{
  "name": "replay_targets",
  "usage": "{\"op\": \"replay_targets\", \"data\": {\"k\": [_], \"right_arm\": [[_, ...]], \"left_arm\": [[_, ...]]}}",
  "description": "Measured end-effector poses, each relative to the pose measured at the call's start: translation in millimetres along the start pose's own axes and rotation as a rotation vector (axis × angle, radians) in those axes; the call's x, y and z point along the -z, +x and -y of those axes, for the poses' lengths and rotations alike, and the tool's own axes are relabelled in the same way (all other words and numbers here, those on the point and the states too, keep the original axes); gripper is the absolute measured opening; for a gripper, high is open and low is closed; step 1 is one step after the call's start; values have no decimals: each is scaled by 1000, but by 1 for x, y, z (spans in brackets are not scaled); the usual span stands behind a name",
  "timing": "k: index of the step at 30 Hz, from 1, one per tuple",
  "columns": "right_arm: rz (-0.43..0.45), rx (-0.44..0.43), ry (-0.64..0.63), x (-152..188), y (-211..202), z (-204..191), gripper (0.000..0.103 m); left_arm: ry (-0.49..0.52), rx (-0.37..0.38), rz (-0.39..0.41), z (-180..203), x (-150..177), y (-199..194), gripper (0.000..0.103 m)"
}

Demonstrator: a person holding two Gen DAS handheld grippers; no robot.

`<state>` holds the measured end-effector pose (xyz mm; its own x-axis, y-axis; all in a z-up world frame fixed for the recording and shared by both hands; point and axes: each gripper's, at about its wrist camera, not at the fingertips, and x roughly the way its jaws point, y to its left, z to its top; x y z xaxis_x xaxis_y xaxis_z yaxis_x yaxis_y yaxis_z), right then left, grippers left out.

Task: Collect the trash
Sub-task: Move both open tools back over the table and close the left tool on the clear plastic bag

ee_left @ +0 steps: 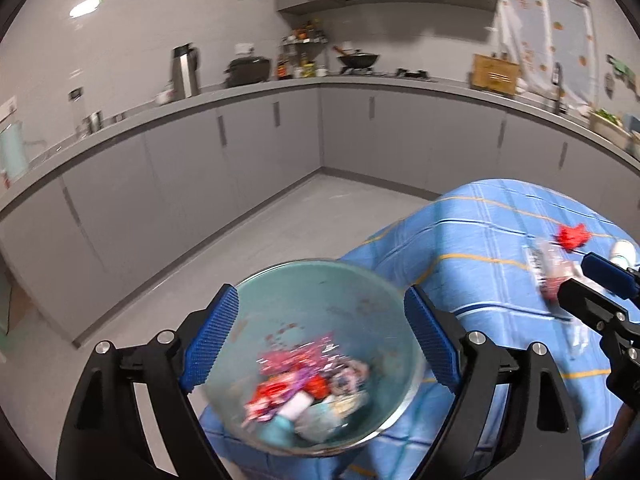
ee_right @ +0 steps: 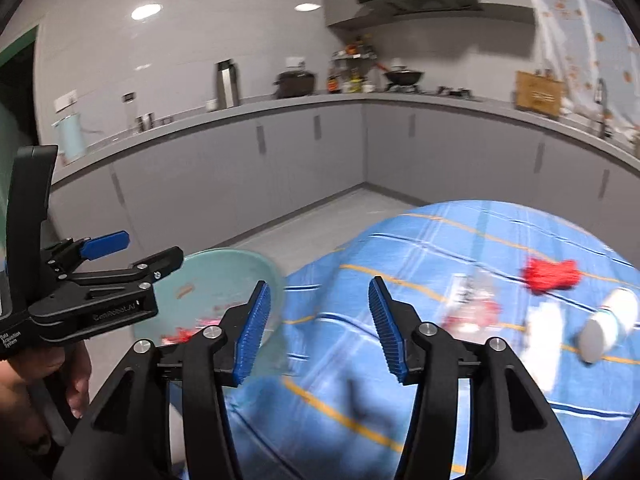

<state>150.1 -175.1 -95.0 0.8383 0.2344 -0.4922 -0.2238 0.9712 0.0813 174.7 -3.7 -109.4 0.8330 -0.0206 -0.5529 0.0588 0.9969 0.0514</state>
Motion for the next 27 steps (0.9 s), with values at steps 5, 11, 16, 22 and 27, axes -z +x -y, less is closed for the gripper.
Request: {"op": "replay_targets", "data": {"k": [5, 11, 16, 22, 27], "right_arm": [[8, 90, 70, 11, -20, 43, 54], [10, 195, 161, 30, -40, 93, 56], [-2, 305, 237, 40, -48, 129, 60], [-33, 350, 272, 50, -47, 145, 66], [-59, 396, 284, 56, -46, 156, 68]], "left_arm": [[57, 70, 23, 44, -11, -3, 90], [131, 142, 35, 97, -15, -3, 90], [181, 197, 28, 138, -18, 5, 90], [243, 242, 2, 178, -16, 17, 90], [265, 257, -18, 197, -14, 29, 91]]}}
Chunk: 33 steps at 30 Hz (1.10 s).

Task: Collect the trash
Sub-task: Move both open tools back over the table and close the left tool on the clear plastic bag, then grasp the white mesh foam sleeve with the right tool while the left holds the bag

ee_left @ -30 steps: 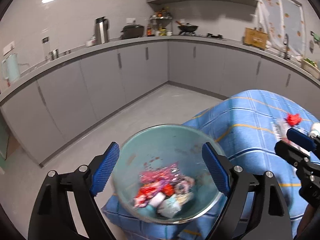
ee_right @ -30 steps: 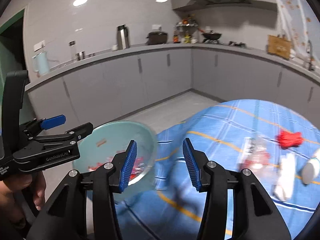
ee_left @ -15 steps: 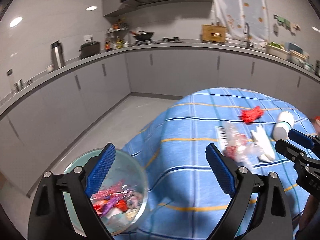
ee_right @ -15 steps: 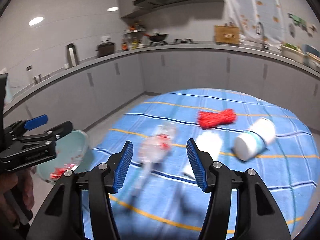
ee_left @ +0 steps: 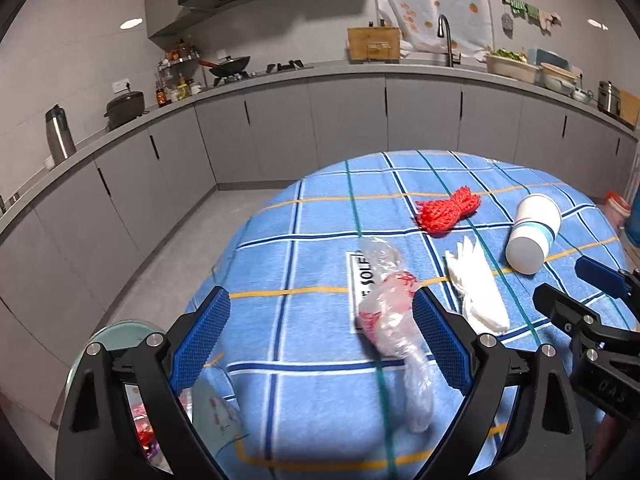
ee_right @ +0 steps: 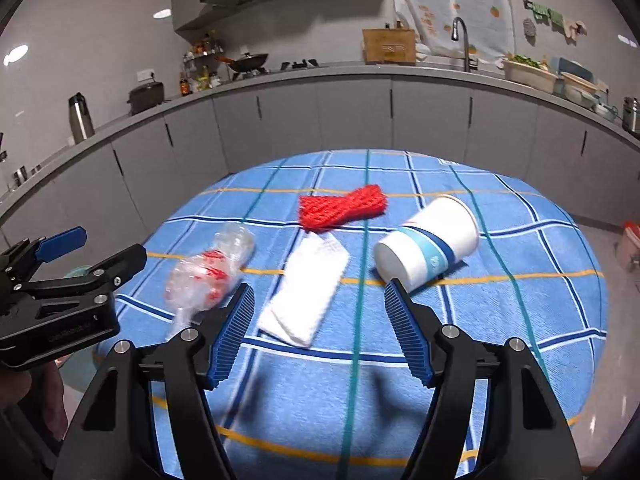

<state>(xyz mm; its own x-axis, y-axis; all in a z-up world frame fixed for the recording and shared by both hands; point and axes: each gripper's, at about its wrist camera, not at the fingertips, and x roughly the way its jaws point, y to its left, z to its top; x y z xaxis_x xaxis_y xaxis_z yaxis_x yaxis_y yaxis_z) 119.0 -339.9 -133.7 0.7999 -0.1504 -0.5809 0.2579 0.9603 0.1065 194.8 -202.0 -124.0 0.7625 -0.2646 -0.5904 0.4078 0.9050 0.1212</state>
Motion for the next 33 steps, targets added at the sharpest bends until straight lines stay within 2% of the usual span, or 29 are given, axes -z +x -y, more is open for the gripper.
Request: {"op": "replay_targets", "data": {"k": [7, 19, 22, 24, 28, 33], "right_arm": [[-16, 61, 24, 1, 6, 17, 72], [-48, 69, 47, 4, 16, 28, 73], [-52, 68, 44, 3, 17, 27, 73], [-58, 63, 45, 3, 18, 25, 73], [-70, 55, 26, -1, 25, 17, 73], [-108, 33, 1, -6, 41, 4, 73]], "left_arm": [[55, 26, -44, 30, -1, 29, 91], [82, 59, -102, 45, 5, 53, 89], [77, 114, -138, 46, 9, 60, 67], [77, 145, -161, 48, 11, 64, 48], [73, 163, -158, 45, 13, 63, 38], [48, 149, -128, 28, 8, 50, 37]]}}
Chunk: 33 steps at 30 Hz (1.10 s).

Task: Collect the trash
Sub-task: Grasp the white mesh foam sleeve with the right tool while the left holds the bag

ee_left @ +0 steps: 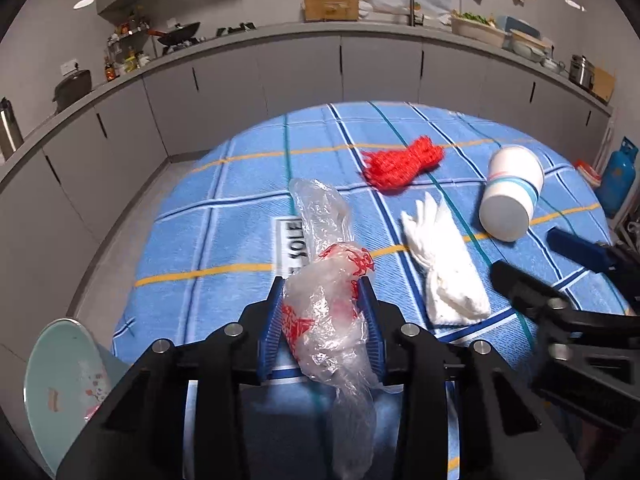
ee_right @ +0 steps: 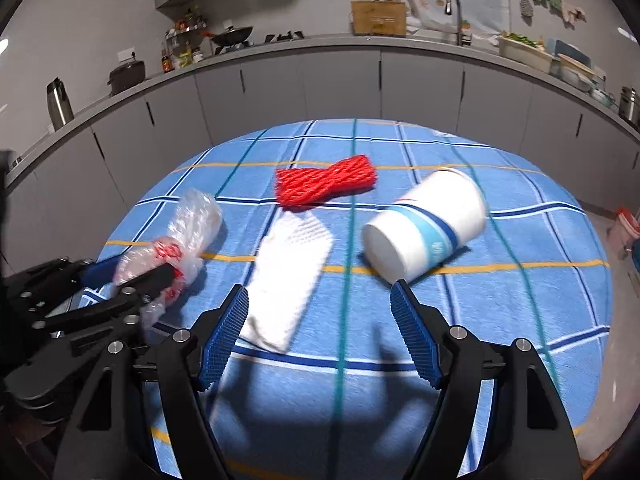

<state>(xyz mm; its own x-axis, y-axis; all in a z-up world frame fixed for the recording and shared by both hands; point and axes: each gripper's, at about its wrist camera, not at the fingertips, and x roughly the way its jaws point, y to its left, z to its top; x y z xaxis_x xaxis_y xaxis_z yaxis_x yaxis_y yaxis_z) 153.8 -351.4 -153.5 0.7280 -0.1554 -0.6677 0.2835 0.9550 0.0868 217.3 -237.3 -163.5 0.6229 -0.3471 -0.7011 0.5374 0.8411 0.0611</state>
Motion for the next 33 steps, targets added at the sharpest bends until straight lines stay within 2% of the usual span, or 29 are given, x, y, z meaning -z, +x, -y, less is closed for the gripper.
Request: {"op": "replay_targets", "data": {"k": [4, 5, 10, 11, 12, 15, 20, 33], "right_arm": [[-46, -35, -20, -4, 16, -13, 71], [-64, -37, -30, -5, 21, -18, 67], [-140, -57, -30, -7, 38, -25, 44], [-147, -53, -30, -7, 40, -25, 33], [-150, -50, -31, -6, 40, -25, 28], [-146, -50, -47, -3, 37, -26, 19], [-109, -58, -57, -1, 25, -29, 15], [4, -125, -91, -11, -21, -53, 15]], "left_arm": [[-5, -39, 41, -12, 1, -17, 37], [-10, -43, 44, -15, 1, -19, 37], [-15, -57, 52, -22, 2, -23, 37], [-19, -56, 52, -23, 3, -23, 37], [-21, -56, 53, -23, 3, -24, 37], [-28, -55, 55, -27, 4, -25, 37], [-35, -60, 63, -31, 5, -31, 37], [-65, -95, 101, -48, 14, -64, 37]]}}
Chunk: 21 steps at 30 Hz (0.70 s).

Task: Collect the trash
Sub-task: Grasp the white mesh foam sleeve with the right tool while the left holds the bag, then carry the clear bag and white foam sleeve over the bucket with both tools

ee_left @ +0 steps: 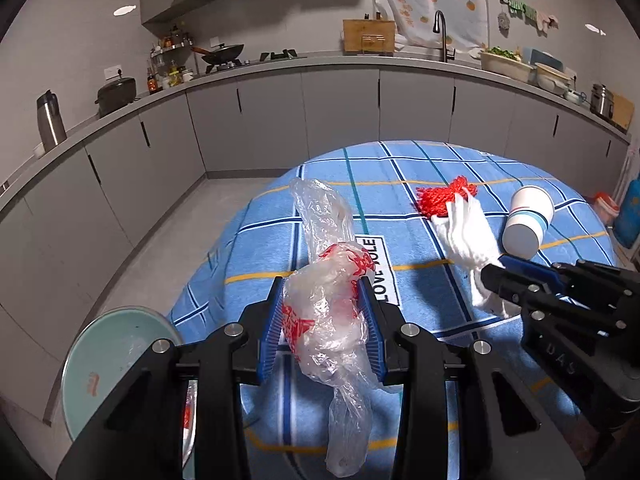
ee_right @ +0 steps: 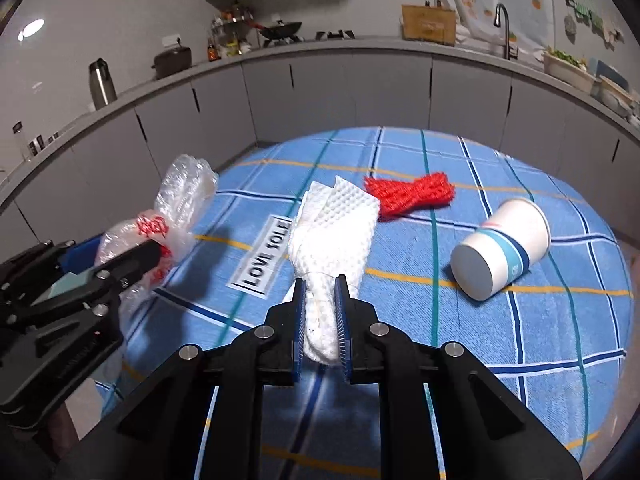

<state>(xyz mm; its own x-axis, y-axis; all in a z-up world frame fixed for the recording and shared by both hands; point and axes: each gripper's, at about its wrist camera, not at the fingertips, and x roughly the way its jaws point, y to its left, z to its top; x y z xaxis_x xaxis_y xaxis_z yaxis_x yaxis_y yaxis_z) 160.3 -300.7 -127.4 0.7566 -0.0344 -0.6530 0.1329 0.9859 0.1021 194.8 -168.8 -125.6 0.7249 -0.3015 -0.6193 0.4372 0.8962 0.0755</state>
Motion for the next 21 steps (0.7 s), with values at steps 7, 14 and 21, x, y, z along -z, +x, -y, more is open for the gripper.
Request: {"op": "replay_targets", "data": {"k": [7, 14, 21], "right_arm": [[43, -39, -38, -7, -18, -24, 15], [80, -75, -66, -12, -30, -47, 15], [106, -132, -102, -13, -40, -72, 15]], "left_arm": [[-31, -31, 24, -21, 3, -20, 37], [-62, -59, 48, -42, 8, -42, 37], [-95, -97, 56, -63, 20, -58, 37]]}}
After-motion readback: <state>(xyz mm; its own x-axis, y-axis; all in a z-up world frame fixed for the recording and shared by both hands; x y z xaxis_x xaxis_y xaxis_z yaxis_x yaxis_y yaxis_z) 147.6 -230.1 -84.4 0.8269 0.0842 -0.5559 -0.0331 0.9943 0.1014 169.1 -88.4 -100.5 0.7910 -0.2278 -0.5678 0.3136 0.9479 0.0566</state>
